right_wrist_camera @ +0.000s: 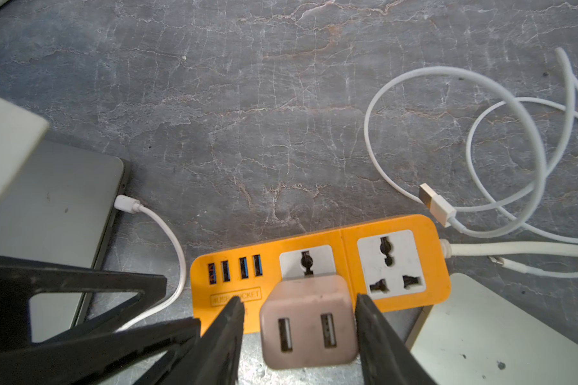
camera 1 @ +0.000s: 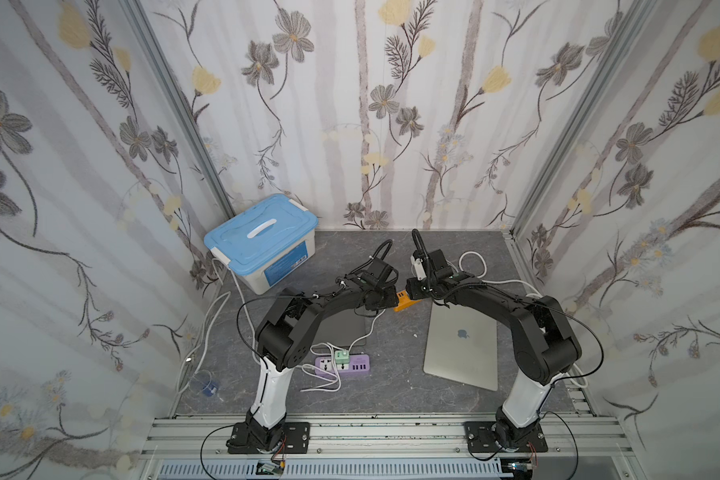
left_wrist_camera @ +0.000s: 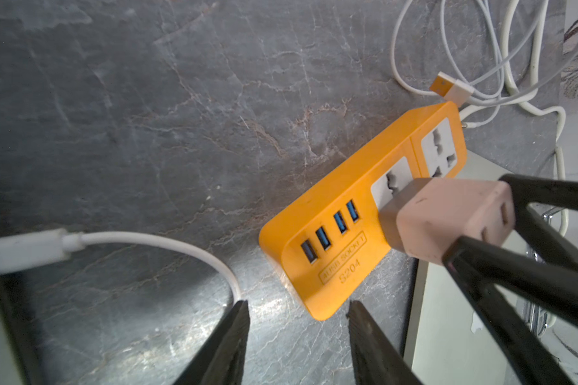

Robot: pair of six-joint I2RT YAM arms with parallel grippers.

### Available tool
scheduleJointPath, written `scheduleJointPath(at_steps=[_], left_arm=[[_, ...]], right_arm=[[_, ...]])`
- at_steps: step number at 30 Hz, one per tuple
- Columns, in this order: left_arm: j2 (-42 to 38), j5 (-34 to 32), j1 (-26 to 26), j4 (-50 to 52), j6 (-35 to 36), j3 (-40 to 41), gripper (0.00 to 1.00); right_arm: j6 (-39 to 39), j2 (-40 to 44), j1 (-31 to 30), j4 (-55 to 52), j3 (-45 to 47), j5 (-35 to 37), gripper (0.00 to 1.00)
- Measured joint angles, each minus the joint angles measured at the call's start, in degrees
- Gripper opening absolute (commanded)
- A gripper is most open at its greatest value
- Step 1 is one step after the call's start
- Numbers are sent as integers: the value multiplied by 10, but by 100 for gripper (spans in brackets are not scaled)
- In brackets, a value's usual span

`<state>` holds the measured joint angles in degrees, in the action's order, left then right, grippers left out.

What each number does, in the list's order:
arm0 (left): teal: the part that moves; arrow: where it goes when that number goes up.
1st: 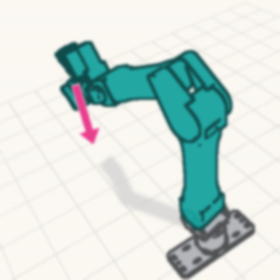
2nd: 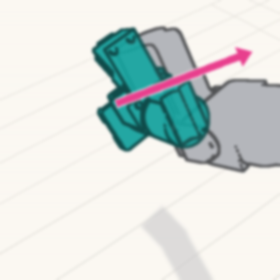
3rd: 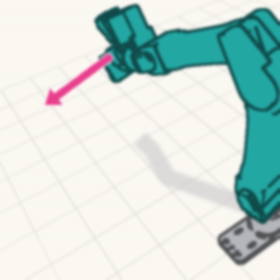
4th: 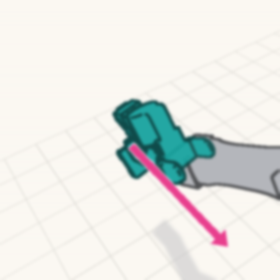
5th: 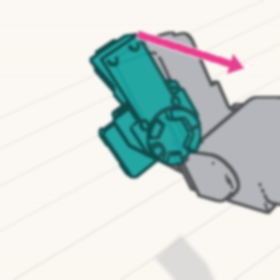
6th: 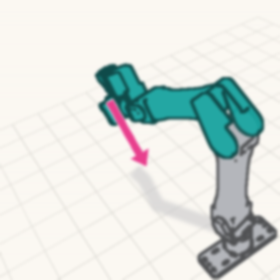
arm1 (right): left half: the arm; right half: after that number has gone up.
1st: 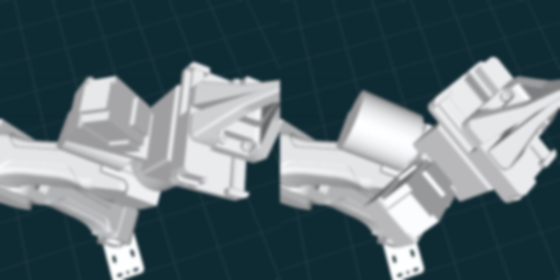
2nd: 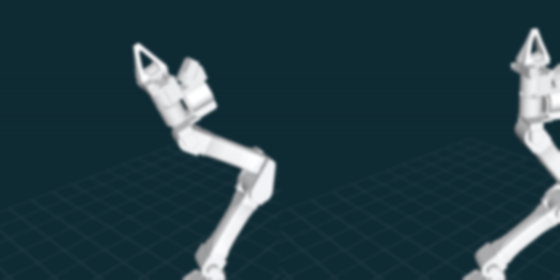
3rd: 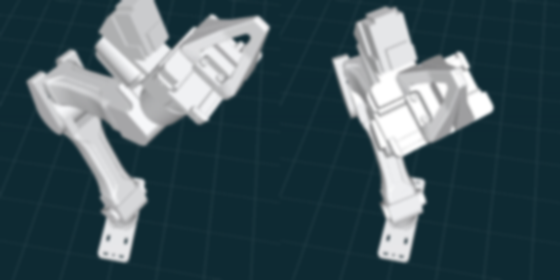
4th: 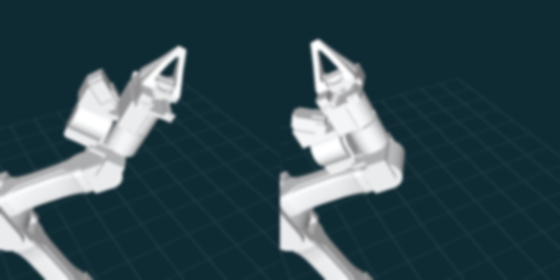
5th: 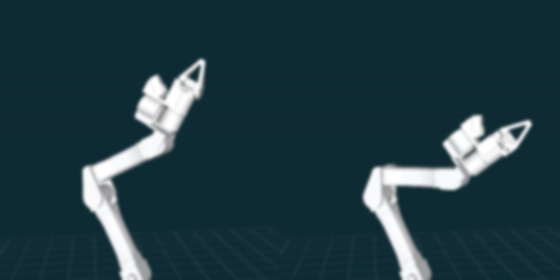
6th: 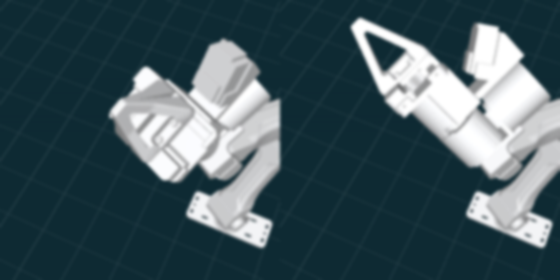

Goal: Unplug the laptop charger
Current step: Remove the plug from the socket.

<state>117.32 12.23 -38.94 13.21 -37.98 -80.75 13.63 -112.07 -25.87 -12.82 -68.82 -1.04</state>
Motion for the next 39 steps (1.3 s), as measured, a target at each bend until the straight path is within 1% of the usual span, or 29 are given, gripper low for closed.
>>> scheduleJointPath(at_steps=[6,17,39], left_arm=[[14,0,4,-2,-10,-3,51],[20,2,4,-3,-10,-5,51],[31,0,3,5,-10,-17,51]], right_arm=[[-1,-2,0,0,0,8,45],[-1,-2,-1,0,0,12,39],[-2,4,-3,-36,-34,15,36]])
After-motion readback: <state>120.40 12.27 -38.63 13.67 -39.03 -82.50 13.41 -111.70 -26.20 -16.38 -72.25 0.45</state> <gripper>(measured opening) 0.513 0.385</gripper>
